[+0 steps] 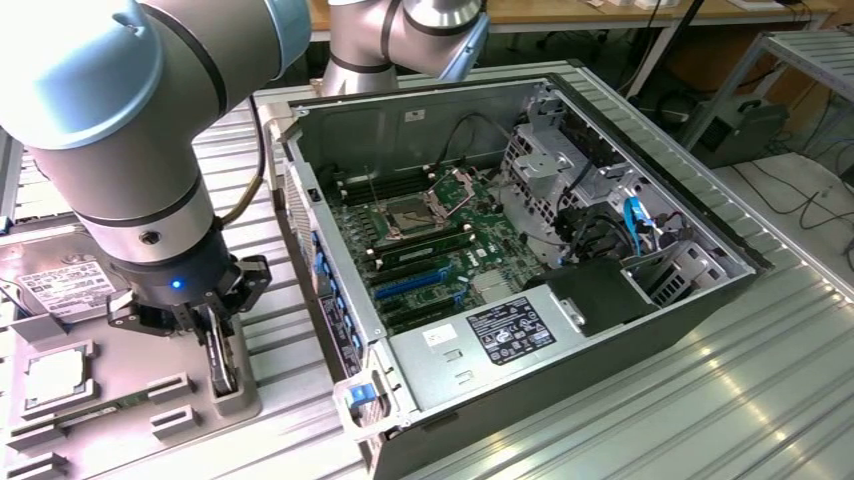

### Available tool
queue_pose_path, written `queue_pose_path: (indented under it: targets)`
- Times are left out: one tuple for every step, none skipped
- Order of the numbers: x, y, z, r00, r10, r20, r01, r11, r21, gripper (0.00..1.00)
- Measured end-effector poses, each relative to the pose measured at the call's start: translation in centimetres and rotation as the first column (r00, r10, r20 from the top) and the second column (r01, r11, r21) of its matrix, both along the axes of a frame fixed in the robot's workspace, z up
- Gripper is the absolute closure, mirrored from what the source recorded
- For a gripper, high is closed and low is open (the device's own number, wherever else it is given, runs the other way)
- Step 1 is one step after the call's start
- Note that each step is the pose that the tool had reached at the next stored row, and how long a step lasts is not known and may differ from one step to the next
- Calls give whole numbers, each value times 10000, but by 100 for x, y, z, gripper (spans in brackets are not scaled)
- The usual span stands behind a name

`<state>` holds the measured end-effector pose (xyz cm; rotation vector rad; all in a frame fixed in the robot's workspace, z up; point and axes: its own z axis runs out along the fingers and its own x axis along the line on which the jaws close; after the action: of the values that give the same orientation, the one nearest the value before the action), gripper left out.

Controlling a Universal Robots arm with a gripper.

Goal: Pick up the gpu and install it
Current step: 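Pick up the gpu and move the gpu toward the slot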

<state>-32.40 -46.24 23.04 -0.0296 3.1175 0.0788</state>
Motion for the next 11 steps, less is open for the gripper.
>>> queue_pose_path:
  targets:
    - [0, 0, 0, 10000, 0, -1, 0, 10000, -1, 72]
    - [0, 0, 0, 10000, 0, 0, 0, 10000, 0, 72]
    - [0, 0, 0, 10000, 0, 0, 0, 10000, 0, 72]
    - [0, 0, 0, 10000, 0, 0, 0, 10000, 7, 72]
    - [0, 1, 1, 10000, 0, 3, 0, 10000, 10, 72]
    - [-1, 0, 16, 10000, -1, 1, 1, 10000, 14, 72]
    - [0, 0, 30, 10000, 0, 1, 0, 10000, 17, 72]
    - [0, 0, 57, 10000, 0, 0, 0, 10000, 22, 72]
    - [0, 0, 81, 10000, 0, 0, 0, 10000, 32, 72]
    - [0, 0, 105, 10000, 0, 1, 0, 10000, 43, 72]
    - [0, 0, 122, 10000, 0, 0, 0, 10000, 50, 72]
